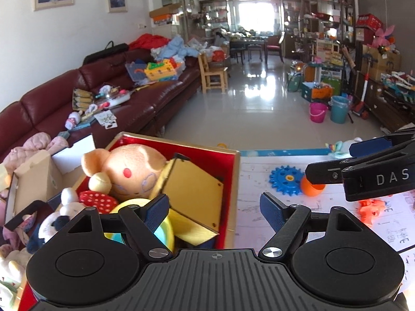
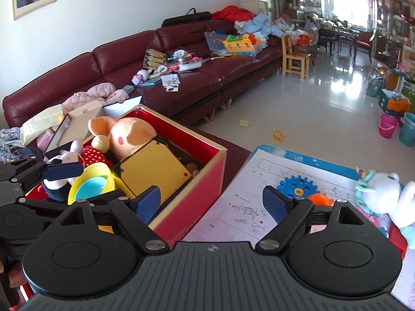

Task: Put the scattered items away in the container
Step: 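Move both grippers back over the sheet toward the orange cup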

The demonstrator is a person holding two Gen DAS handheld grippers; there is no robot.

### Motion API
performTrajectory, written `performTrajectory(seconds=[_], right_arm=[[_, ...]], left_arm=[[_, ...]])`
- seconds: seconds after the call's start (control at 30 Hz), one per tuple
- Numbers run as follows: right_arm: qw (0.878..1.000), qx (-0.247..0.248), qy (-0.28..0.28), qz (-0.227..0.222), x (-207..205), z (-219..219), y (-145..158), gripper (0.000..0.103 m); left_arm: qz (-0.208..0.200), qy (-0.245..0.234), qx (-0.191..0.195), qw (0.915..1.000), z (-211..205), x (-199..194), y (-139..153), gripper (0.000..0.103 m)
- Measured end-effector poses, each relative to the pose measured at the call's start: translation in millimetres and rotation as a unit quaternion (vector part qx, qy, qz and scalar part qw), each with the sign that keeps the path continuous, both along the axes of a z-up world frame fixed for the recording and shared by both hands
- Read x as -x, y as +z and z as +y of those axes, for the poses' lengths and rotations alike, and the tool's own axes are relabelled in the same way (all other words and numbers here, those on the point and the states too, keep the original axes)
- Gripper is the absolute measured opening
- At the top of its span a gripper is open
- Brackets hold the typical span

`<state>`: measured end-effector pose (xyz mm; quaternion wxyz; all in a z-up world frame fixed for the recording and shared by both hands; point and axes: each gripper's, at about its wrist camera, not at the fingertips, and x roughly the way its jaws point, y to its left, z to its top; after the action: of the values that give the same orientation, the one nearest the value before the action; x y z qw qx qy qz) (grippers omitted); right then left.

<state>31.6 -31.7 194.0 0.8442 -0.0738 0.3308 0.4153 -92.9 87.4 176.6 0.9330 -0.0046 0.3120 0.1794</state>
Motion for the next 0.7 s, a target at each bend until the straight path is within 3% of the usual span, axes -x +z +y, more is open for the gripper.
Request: performTrajectory(seconds=[0.33, 0.7], right_arm=[[0.993, 0.050, -0.099, 0.041, -40, -53, -45, 0.088], [0.986, 0.083, -0.121, 0.081, -64, -71, -82, 0.090]], left_arm=[[0.076, -0.112, 0.032, 0.9903, -69, -56, -63, 0.087], [0.123, -0.122, 0.050, 0.9836, -69, -84, -99, 0.087]])
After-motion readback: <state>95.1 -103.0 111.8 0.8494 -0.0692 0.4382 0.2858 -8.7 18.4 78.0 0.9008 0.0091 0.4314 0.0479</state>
